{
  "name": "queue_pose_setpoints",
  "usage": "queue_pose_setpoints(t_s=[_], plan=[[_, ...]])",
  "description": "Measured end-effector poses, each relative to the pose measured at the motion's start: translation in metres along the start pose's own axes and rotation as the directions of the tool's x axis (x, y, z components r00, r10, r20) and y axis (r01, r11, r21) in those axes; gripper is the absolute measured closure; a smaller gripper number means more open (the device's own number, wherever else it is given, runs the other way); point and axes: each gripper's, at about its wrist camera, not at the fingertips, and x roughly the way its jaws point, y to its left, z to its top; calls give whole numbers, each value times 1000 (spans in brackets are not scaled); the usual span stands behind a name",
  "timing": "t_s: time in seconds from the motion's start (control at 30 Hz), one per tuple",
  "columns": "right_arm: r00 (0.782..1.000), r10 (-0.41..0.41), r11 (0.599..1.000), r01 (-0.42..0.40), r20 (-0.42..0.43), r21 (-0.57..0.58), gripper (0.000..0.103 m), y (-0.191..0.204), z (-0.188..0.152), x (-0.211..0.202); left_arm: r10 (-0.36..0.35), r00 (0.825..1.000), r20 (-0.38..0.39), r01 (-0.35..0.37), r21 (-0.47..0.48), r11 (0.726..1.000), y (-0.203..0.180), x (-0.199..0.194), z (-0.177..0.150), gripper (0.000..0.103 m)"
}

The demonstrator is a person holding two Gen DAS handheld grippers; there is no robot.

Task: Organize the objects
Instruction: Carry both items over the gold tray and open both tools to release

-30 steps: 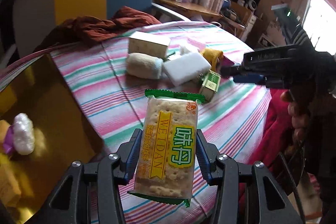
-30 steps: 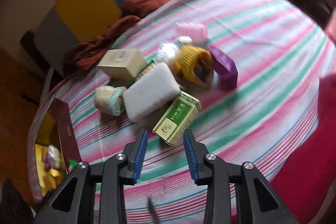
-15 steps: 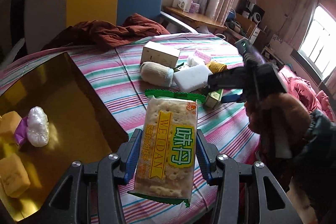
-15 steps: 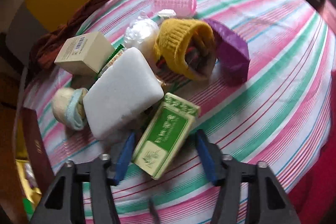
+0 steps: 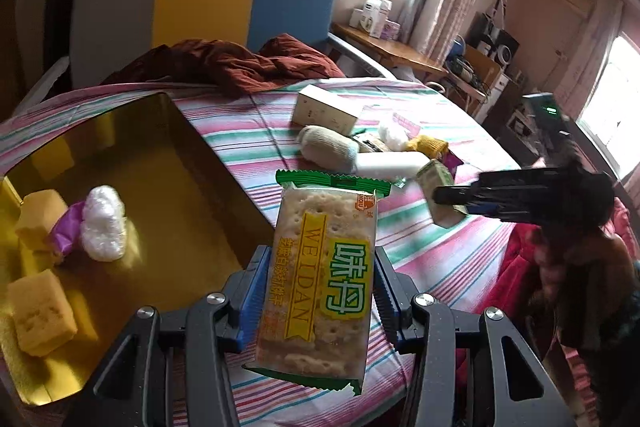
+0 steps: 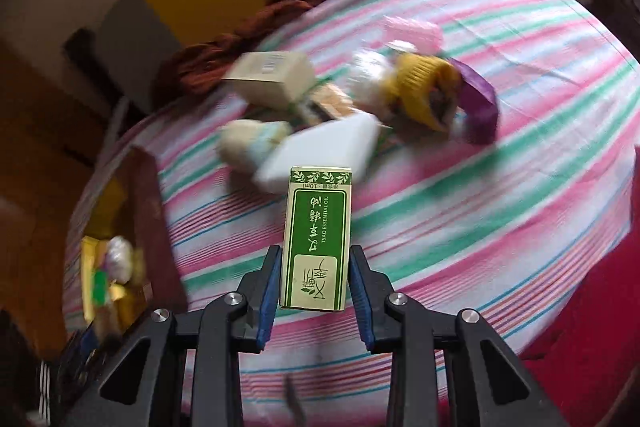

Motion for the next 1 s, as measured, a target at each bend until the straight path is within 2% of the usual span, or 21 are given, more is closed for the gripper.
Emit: queue_pose_setpoints(t_s=[0.17,0.33,0.57,0.67,0.73,0.8,0.87,0.9,0.93,1.0], plan=[[995,102,984,-99,12,-147,71,54,2,-1,47,999,26,-45,-63,997,24,-14,1,53],[985,168,941,-172,-38,-292,71,123,-1,18,136,989,65,-125,-146,981,64,-33,8,53],[979,188,886,-204,-79,-416,71,202,6,55,291,952,90,-256,-278,926,134,-56,21,53],[977,202,868,-213,-72,-448,69,233,15,68,365,928,77,-324,-317,891,161,-58,25,53],[976,207,863,-213,-65,-458,54,248,19,75,405,911,81,-356,-343,869,176,-63,25,43],[978,204,854,-202,-49,-480,52,258,18,76,427,901,80,-369,-379,849,187,-69,25,26],[979,200,846,-193,-40,-497,47,261,13,76,449,889,90,-382,-396,835,189,-76,21,20],[982,189,838,-176,-29,-516,39,262,6,75,466,880,87,-399,-394,828,189,-78,18,18],[983,181,832,-163,-18,-530,35,265,3,75,476,875,85,-409,-394,823,188,-80,15,17],[987,160,799,-115,25,-590,31,267,-11,70,499,863,78,-431,-401,808,187,-83,9,16]])
